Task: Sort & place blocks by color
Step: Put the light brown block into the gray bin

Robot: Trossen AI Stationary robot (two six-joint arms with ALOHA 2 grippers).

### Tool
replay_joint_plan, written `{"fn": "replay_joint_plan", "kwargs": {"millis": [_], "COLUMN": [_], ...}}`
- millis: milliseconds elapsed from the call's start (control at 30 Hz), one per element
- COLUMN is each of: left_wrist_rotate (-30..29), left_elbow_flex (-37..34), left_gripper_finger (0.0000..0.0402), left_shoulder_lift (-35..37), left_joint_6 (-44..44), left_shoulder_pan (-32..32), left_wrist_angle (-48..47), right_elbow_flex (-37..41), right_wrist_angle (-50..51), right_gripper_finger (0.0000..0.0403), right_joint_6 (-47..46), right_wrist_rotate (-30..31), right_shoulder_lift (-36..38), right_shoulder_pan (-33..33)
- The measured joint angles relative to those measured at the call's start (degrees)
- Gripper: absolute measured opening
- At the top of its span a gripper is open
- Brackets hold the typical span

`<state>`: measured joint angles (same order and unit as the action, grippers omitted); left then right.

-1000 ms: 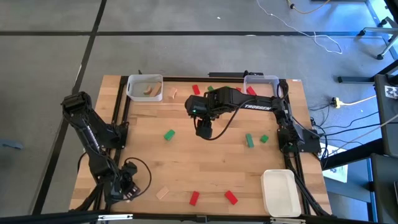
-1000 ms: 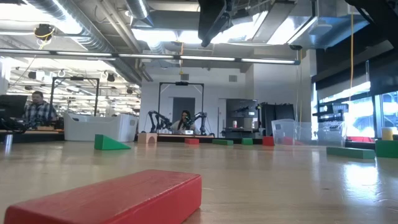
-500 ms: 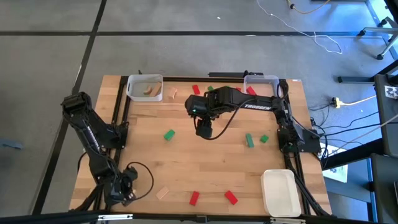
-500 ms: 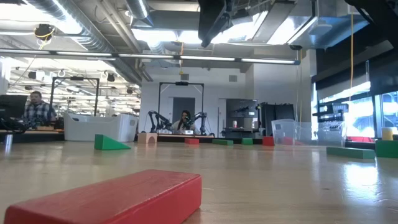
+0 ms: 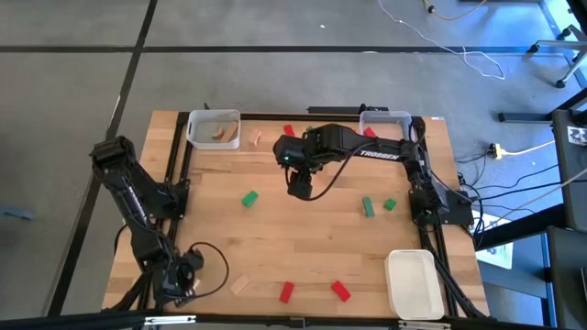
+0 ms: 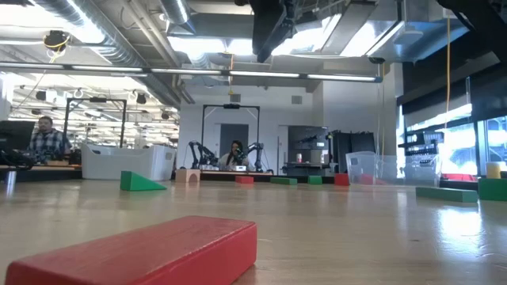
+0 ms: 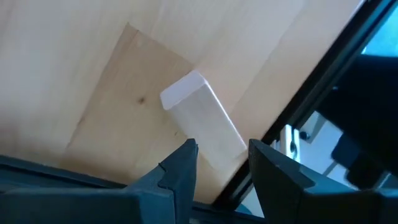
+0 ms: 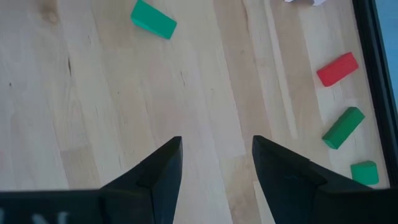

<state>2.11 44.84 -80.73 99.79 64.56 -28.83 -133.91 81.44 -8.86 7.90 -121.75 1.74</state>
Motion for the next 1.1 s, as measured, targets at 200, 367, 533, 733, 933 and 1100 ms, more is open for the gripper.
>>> {"fn": "replay_joint_plan", "kwargs": {"millis": [200,367,533,733,933,1100], "left_wrist_rotate": [4.6,5.3,4.9,3.1,0.9,-2.5], "left_elbow_flex": [0.0,0.1,0.1,0.1,0.3,0.2], "left_gripper_finger": [0.0137,0.0137,0.0137,0.0137,0.0137,0.0137], "left_shoulder_lift": [-4.5,-7.5,-7.8,-7.7,-7.6,-7.1], "left_joint_6": [-5.0,-5.5,-5.9,-8.9,-14.3,-18.3], "left_shoulder_pan": [0.4,0.0,-1.0,-2.5,-4.6,-7.0], "left_wrist_angle": [2.6,5.3,5.6,3.6,0.4,-2.6], "right_elbow_flex": [0.0,0.0,0.0,0.0,0.0,0.0], "right_wrist_angle": [0.0,-0.1,-0.2,-0.5,-0.6,-0.6], "right_gripper_finger": [0.0194,0.0194,0.0194,0.0194,0.0194,0.0194], "right_joint_6": [0.1,0.1,0.1,0.1,0.1,0.1], "right_wrist_rotate": [0.0,0.0,0.0,0.0,0.0,0.0], "right_shoulder_lift": [0.0,0.0,0.0,0.0,0.0,0.0], "right_shoulder_pan": [0.0,0.0,0.0,0.0,0.0,0.0]}}
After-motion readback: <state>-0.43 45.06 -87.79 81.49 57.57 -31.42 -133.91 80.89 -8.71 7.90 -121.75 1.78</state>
